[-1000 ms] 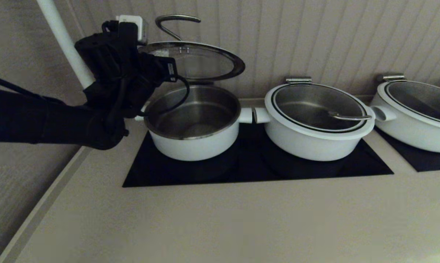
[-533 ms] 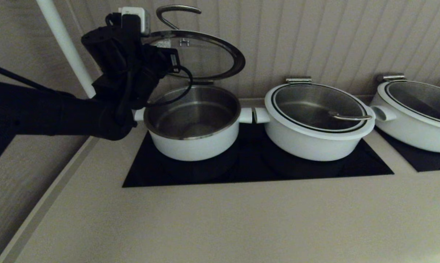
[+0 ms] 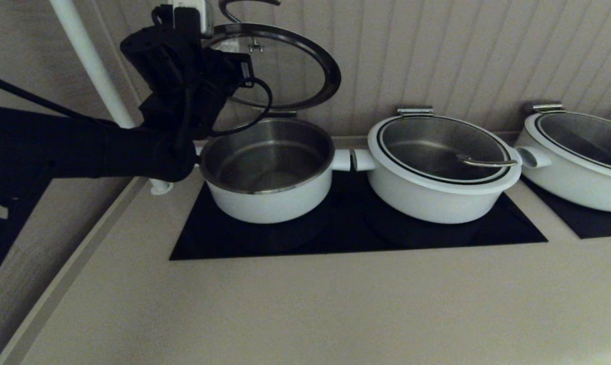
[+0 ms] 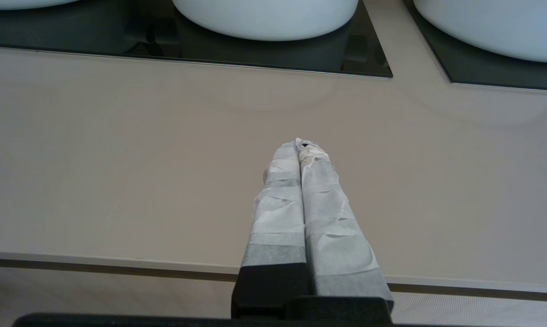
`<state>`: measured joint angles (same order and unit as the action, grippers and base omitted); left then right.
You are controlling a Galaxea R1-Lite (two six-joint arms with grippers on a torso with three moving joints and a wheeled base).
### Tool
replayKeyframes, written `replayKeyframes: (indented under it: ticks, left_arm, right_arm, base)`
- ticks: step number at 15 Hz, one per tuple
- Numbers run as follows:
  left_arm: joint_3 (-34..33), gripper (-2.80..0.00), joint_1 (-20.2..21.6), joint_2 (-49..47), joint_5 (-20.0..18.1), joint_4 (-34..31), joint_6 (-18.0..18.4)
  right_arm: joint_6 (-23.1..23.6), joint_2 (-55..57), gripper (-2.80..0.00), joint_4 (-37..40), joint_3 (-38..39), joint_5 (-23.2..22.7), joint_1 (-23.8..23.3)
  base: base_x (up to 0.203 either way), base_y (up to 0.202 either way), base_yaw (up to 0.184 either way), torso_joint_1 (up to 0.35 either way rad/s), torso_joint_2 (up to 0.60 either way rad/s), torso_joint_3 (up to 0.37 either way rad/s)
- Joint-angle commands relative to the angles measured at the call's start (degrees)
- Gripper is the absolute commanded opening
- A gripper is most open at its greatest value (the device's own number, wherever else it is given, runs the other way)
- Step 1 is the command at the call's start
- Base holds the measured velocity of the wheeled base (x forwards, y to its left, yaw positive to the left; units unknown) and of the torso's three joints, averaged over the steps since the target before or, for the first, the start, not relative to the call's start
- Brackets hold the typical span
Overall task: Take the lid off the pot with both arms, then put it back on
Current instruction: Open the pot lid completely, then close the pot lid
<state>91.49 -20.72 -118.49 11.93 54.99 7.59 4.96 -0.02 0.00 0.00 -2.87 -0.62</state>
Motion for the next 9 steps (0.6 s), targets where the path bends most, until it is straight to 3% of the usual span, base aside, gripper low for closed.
replayKeyframes:
  ticks: [1, 6, 9]
  left_arm:
    - [1.67, -2.80, -0.02, -0.98, 0.03, 0.29, 0.05]
    - [10.68, -2.80, 0.04, -4.67, -0.07, 0.00, 1.04]
    - [12.21, -2.80, 0.07, -5.78, 0.02, -0.15, 1.42]
  right_arm:
    - [0.05, 0.02, -2.80, 0.00, 0.00, -0.03, 0.01]
    - [0.05, 0.02, -2.80, 0.00, 0.00, -0.03, 0.01]
    - [0.05, 0.02, -2.80, 0.00, 0.00, -0.03, 0.01]
  base:
    - [0.000, 0.000, 0.000, 0.000, 0.00, 0.000]
    - [0.000, 0.000, 0.000, 0.000, 0.00, 0.000]
    - [0.000, 0.000, 0.000, 0.000, 0.00, 0.000]
